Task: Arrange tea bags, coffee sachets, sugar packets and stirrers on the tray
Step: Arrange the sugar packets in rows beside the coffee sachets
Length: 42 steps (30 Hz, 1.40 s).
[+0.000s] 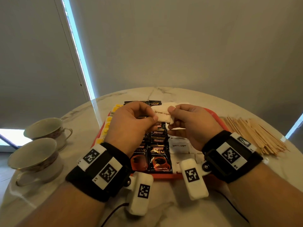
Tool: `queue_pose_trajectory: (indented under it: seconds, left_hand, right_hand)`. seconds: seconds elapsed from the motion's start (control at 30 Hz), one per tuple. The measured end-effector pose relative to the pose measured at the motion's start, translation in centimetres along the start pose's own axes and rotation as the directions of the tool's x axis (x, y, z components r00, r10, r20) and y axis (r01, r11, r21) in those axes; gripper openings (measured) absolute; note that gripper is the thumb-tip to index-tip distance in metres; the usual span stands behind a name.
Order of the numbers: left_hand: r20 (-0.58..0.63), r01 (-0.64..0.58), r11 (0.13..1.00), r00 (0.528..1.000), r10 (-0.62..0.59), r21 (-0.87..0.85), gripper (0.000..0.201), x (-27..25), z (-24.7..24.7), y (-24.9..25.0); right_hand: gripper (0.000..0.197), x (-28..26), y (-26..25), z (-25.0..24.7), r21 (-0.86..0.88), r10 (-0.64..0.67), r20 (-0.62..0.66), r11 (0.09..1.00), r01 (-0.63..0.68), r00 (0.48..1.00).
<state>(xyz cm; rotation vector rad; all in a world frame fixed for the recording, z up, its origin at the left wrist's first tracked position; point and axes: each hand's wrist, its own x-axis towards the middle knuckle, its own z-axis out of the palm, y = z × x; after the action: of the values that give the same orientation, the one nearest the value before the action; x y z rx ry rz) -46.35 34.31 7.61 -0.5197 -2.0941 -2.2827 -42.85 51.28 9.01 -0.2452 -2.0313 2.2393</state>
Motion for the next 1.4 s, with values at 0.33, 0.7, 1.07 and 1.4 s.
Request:
queue_pose_trajectory:
  seconds: [0.33,0.7,1.07,1.4]
  left_hand:
    - [0.032,0.011,0.998,0.999,-0.013,0.065,0.032,-0.6,0.2,0.8]
    - [-0.035,0.028,0.992,0.999,-0.024,0.127,0.036,-0.3,-0.2,1.0]
    - [0.135,0.103,0.972,0.982,-0.133,0.213,0.045,2.1,4.5,3.9]
    - [0.29,-0.183,0.338,0.909,-0.299,0.923,0.018,4.3,7.1,2.9]
  right_hand:
    - [0.021,-0.7,-0.1,-0.3,-0.033,-0.03,0.097,0.999,0.034,0.995]
    - [0.012,-0.4,-0.6,-1.3,-0.076,-0.01,-0.012,0.997,0.009,1.0]
    - [0.014,0.8,-2.9,-6.7,-0.035,0.042,-0.187,0.998,-0.05,0.981]
    - [0.013,4.2,-0.4,-11.1,-0.249,0.265,-0.35,0.898,-0.362,0.898]
